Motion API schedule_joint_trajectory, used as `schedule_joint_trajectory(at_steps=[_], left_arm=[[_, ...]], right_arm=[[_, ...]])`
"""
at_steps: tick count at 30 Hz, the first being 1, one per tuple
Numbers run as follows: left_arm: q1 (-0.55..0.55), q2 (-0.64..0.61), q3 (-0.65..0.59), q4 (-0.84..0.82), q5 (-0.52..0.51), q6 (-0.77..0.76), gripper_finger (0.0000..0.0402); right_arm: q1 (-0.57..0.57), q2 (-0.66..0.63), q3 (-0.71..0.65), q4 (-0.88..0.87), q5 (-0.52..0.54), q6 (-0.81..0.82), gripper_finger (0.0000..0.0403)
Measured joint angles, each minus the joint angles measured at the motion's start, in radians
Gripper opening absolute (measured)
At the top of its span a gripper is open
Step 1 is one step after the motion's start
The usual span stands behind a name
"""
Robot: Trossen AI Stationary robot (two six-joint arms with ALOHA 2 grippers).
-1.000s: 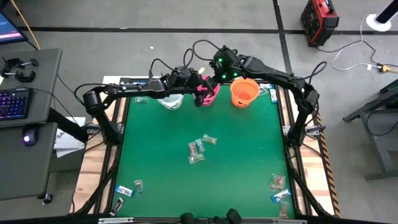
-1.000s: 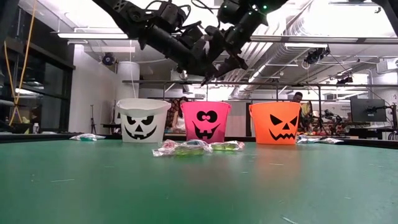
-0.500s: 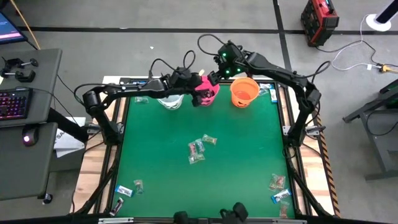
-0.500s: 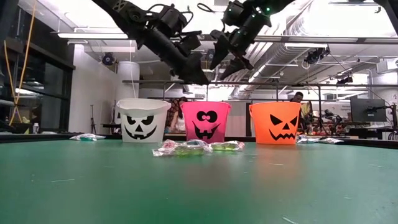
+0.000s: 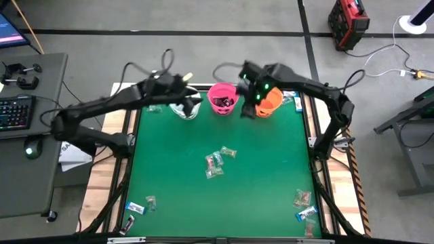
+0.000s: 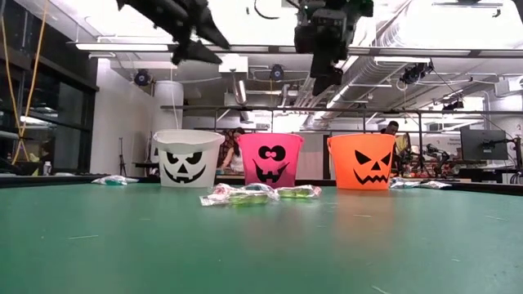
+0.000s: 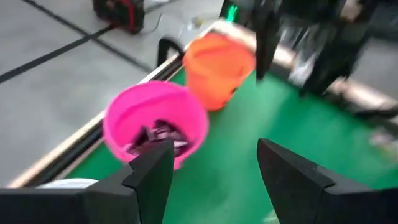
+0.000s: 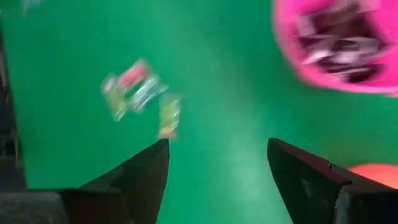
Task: Sort candy by brand, put in halloween buckets
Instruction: Put the green gummy into the orange bucket
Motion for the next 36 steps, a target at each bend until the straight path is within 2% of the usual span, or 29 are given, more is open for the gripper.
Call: schedule_joint_trajectory(at_steps=[6,10,14,17,22,28,31,36], left_arm=[[-0.133,-0.222,-0.200,0.155,-0.069,-0.218,0.0220],[-0.229,-0.322,-0.268,0.155,-0.167,-0.250,0.0220],[-0.290,-0.395,-0.292,0.156,-0.190,-0.235,0.0220],[-0.317,-0.433,-0.292,0.152,-0.192,-0.193,0.0220],[-0.340,-0.474,-0.292,0.154,-0.166,-0.174,0.0220],[-0.361,-0.479,-0.292,0.154,-0.160,-0.197,0.0220],[-0.369,-0.475,-0.292,0.157,-0.161,-0.197,0.0220],[-0.371,-0.475,-0.292,0.160,-0.206,-0.199,0.0220]], right_arm=[[0.228,-0.033,-0.214,0.122,0.003,0.085,0.0264],[0.396,-0.028,-0.365,0.298,0.185,0.193,0.0264],[0.498,-0.017,-0.441,0.489,0.363,0.272,0.0264],[0.520,0.005,-0.447,0.534,0.415,0.342,0.0264],[0.502,0.054,-0.447,0.541,0.397,0.474,0.0264],[0.500,0.122,-0.446,0.635,0.408,0.471,0.0264],[0.500,0.156,-0.446,0.615,0.412,0.429,0.0264],[0.491,0.188,-0.446,0.604,0.478,0.414,0.0261]])
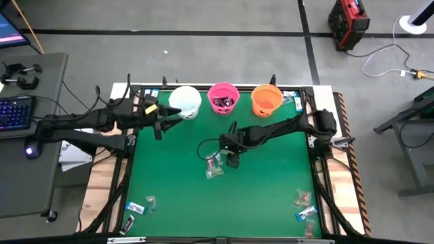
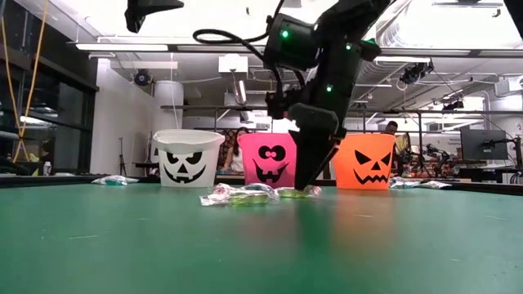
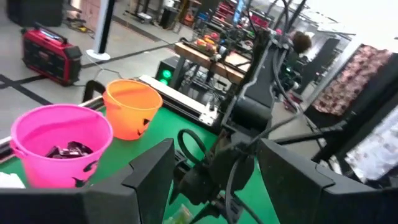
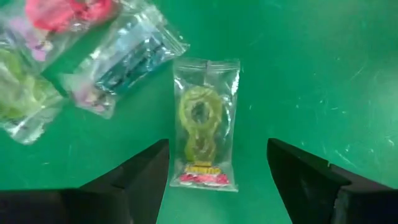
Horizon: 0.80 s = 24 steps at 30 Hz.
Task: Sort candy by brand, put in halloween buckets
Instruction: Put the green gummy into the orange bucket
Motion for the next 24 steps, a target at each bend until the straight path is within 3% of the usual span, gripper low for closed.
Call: schedule_joint_trajectory(at_steps=[4,11,18,24], left_arm=[[0.000,0.000,0.000,0.001,-0.030,-0.026,0.0220],[0.000,0.000,0.000,0.001,-0.079,-0.034,0.0220],[0.000,0.000,0.000,0.001,-0.109,-0.034,0.0220],[0.002,0.000,0.000,0.000,-0.133,-0.032,0.0220]], right_arm=[[-0.003,0.007,0.000,-0.006,-0.041,-0.053,0.0210],[-0.003,0.007,0.000,-0.003,-0.121,-0.125,0.0018],[-0.009,-0.027,-0.001,-0.034,-0.142,-0.097,0.0008],[-0.034,-0.248,0.000,-0.236,-0.033,-0.148,0.0002]])
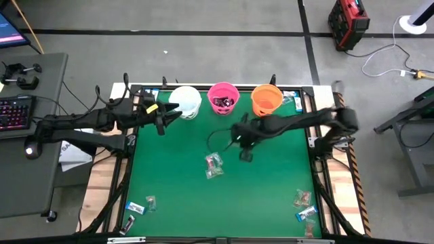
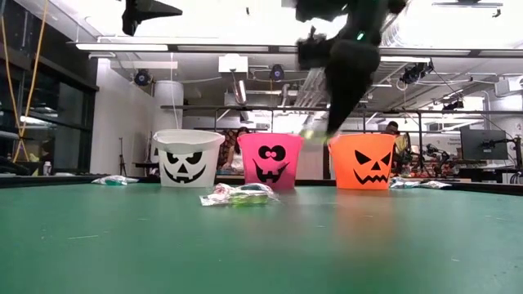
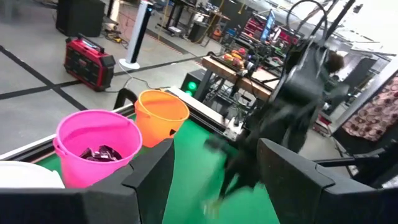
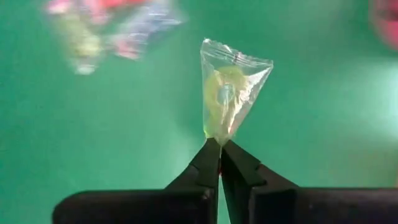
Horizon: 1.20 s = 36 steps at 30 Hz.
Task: Sort candy by brand, put in halloween buckets
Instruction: Put the green gummy into the orange bucket, then put the blue gummy into the orange bucket
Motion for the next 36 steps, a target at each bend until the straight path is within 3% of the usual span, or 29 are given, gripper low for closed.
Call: schedule_joint_trajectory(at_steps=[5,10,17,21,29,32,36], left_arm=[[0.001,0.000,0.000,0.000,-0.050,0.000,0.0220],[0.001,0.000,0.000,0.000,-0.080,0.003,0.0220],[0.001,0.000,0.000,0.000,-0.084,-0.001,0.0220],[0.001,0.000,0.000,0.000,-0.083,-0.007,0.0220],[0.001,0.000,0.000,0.000,-0.083,-0.018,0.0220],[0.001,0.000,0.000,-0.001,-0.083,-0.019,0.0220],[0.001,0.000,0.000,-0.001,-0.083,-0.019,0.0220]], right_arm=[[-0.131,-0.238,-0.017,-0.131,0.229,0.039,0.0001],[-0.356,-0.406,-0.130,-0.092,0.338,0.192,0.0001],[-0.586,-0.419,-0.235,0.058,0.298,0.373,0.0012],[-0.658,-0.379,-0.235,0.076,0.194,0.402,0.0062],[-0.683,-0.368,-0.222,0.068,0.191,0.381,0.0212],[-0.722,-0.399,-0.221,0.003,0.210,0.493,0.0237],[-0.851,-0.419,-0.221,-0.035,0.268,0.650,0.0242]])
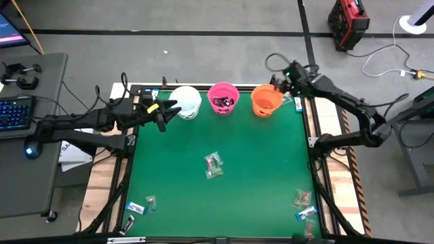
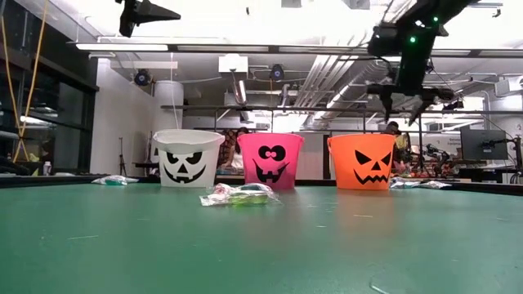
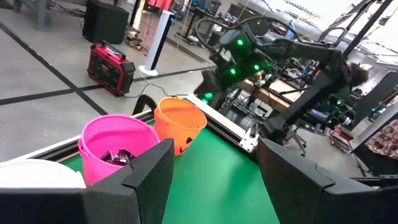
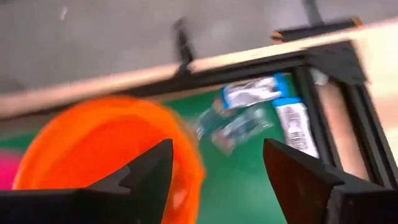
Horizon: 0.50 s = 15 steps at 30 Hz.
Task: Sort candy by brand, put in halloween buckets
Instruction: Put the blue gummy into the orange bucket
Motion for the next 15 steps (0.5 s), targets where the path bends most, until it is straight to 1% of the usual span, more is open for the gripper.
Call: schedule_joint_trajectory(at_steps=[4,6,9,12,15], left_arm=[[0.000,0.000,0.000,0.000,0.000,0.000,0.0220],[0.000,0.000,0.000,-0.001,0.000,-0.008,0.0220],[0.000,0.000,0.000,-0.002,0.001,-0.026,0.0220],[0.000,0.000,0.000,-0.002,0.001,-0.026,0.0220],[0.000,0.000,0.000,-0.002,0.001,-0.026,0.0220]], right_arm=[[-0.122,0.003,-0.007,0.060,0.001,0.132,0.0240],[-0.132,0.019,-0.008,0.113,0.030,0.190,0.0237],[-0.144,0.064,-0.008,0.143,0.050,0.299,0.0230],[-0.181,0.126,-0.008,0.131,0.011,0.467,0.0221],[-0.205,0.196,-0.008,0.132,-0.036,0.561,0.0214]])
